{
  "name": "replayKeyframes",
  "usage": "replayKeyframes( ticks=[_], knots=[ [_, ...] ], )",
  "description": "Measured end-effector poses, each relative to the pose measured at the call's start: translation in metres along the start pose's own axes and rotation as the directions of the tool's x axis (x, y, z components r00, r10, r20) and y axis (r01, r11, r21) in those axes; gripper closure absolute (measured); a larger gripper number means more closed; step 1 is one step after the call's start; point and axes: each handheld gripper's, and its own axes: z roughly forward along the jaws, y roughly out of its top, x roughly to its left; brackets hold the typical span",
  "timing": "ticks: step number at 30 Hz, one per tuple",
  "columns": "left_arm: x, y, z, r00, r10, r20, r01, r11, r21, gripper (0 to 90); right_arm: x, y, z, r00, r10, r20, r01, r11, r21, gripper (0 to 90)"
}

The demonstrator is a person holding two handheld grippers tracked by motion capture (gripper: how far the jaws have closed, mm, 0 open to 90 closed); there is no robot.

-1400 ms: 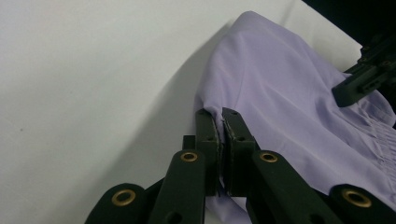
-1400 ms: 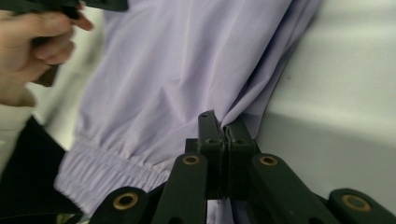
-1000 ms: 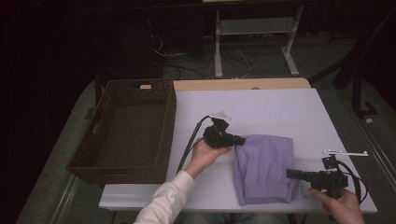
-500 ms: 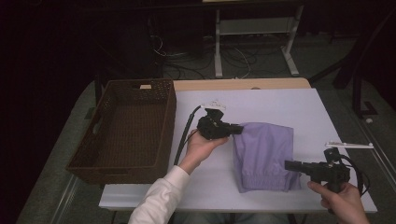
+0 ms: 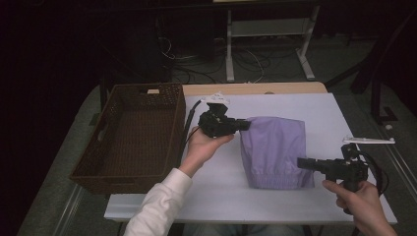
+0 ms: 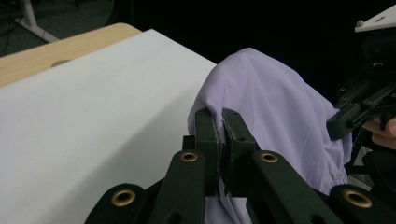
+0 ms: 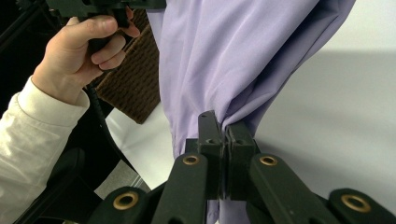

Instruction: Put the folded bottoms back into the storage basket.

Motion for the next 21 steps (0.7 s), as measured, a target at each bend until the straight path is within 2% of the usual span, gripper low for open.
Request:
replayKeyframes(
  ticks=[21],
  knots=[
    [0.004, 0.019, -0.043, 0.9985, 0.004, -0.055, -0.007, 0.9990, -0.045, 86.1, 0.028, 0.032, 0.017, 0.9964, -0.073, -0.043, 0.072, 0.997, -0.014, 86.6]
  ],
)
